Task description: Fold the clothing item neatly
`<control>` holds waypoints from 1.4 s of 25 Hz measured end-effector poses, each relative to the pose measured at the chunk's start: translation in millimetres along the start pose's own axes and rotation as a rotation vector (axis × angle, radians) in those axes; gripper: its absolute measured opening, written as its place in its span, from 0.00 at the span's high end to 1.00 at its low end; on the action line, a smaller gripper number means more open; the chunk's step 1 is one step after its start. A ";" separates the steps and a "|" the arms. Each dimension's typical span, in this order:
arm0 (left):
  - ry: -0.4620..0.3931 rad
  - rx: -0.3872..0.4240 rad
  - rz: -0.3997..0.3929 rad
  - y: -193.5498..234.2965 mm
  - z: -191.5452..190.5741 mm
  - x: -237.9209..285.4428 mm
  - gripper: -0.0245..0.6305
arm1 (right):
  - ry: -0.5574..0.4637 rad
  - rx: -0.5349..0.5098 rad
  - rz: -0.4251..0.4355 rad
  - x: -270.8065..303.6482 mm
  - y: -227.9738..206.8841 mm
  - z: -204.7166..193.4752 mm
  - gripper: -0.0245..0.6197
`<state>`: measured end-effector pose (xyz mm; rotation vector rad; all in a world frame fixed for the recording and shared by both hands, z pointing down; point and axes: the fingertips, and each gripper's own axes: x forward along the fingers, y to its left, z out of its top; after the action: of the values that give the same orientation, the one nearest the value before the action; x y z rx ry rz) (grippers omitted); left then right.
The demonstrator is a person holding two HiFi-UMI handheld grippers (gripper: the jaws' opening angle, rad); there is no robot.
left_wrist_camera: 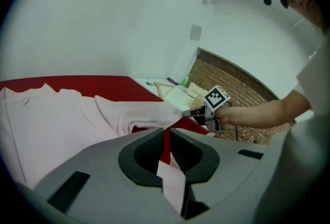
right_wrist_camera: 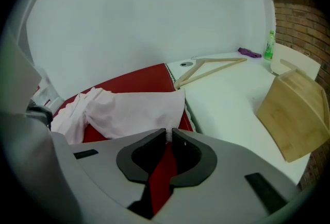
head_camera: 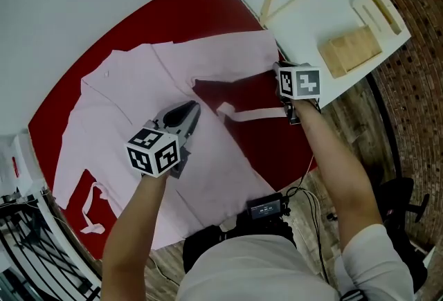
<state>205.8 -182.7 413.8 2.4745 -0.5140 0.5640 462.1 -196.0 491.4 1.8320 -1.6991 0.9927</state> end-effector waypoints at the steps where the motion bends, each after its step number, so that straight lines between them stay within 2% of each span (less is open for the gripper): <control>1: -0.002 0.003 -0.011 -1.5 6.2 5.6 0.94 | -0.010 -0.013 -0.007 -2.3 -3.0 3.6 0.89; 5: -0.005 -0.002 -0.058 -8.6 28.8 32.0 0.94 | -0.039 -0.065 -0.041 -10.0 -19.3 18.0 0.89; 8: -0.004 -0.039 -0.096 -12.2 44.4 54.3 0.94 | -0.082 -0.118 -0.050 -16.1 -25.7 31.8 0.89; 11: 0.010 -0.087 -0.130 -14.4 58.5 81.5 0.93 | -0.147 -0.234 -0.048 -23.0 -16.2 45.7 0.89; 15: 0.094 -0.136 -0.177 -18.0 68.4 122.8 0.81 | -0.205 -0.397 -0.038 -29.0 14.1 54.5 0.89; 21: 0.222 -0.079 -0.206 -35.3 81.8 175.0 0.76 | -0.244 -0.494 -0.030 -26.3 44.8 44.7 0.89; 26: 0.316 0.027 -0.184 -43.2 87.2 209.9 0.73 | -0.255 -0.614 -0.027 -18.3 67.2 31.4 0.89; 32: 0.494 0.284 -0.128 -48.7 70.5 239.5 0.64 | -0.256 -0.740 -0.034 -7.8 88.7 18.1 0.89; 35: 0.556 0.397 -0.067 -43.0 60.8 246.6 0.63 | -0.253 -0.773 -0.029 -2.5 98.2 12.2 0.89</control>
<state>449.8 -243.0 469.9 2.5130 -0.0998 1.3780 368.4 -217.3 467.5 1.4738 -1.8315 0.0355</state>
